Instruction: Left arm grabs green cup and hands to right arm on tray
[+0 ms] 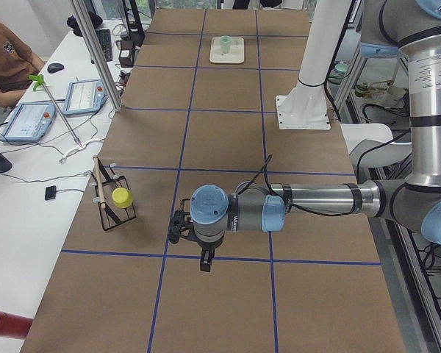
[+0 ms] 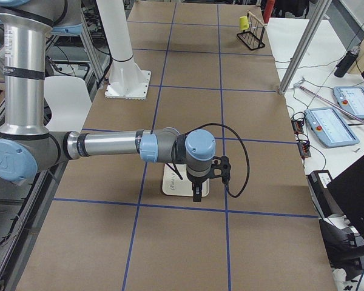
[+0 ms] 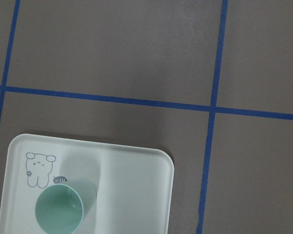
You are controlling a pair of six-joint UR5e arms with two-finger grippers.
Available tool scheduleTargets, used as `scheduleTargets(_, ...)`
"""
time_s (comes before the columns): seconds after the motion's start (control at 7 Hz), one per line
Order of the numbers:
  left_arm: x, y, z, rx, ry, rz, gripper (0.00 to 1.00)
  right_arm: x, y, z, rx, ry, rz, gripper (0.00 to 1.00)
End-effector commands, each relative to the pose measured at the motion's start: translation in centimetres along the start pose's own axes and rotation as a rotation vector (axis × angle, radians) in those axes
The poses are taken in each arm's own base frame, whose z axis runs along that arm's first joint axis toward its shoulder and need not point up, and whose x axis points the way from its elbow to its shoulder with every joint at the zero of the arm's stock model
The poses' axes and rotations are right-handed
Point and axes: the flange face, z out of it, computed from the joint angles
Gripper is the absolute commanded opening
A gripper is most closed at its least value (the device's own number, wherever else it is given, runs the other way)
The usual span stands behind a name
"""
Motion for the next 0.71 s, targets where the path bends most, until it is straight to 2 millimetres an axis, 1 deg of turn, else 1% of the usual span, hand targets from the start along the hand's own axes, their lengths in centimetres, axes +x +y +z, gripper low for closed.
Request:
scheduleTargets(0.0, 0.2, -0.5, -0.5, 0.011, -0.019, 0.008, 1.00, 2.0, 0.5, 0.8, -0.014, 0.001, 0.023, 1.00)
scheduleTargets(0.14, 0.0, -1.1, -0.9, 0.009, -0.089, 0.017, 1.00, 2.8, 0.7, 0.8, -0.014, -0.002, 0.026, 1.00)
scheduleTargets(0.43, 0.6, -2.1, -1.7, 0.024, -0.108, -0.002, 1.00, 4.5, 1.2, 1.0, -0.013, -0.024, 0.033, 1.00)
scheduleTargets(0.57, 0.9, -2.1, -1.9, 0.031, -0.104, -0.045, 1.00, 4.8, 1.3, 1.3, -0.018, -0.037, 0.041, 1.00)
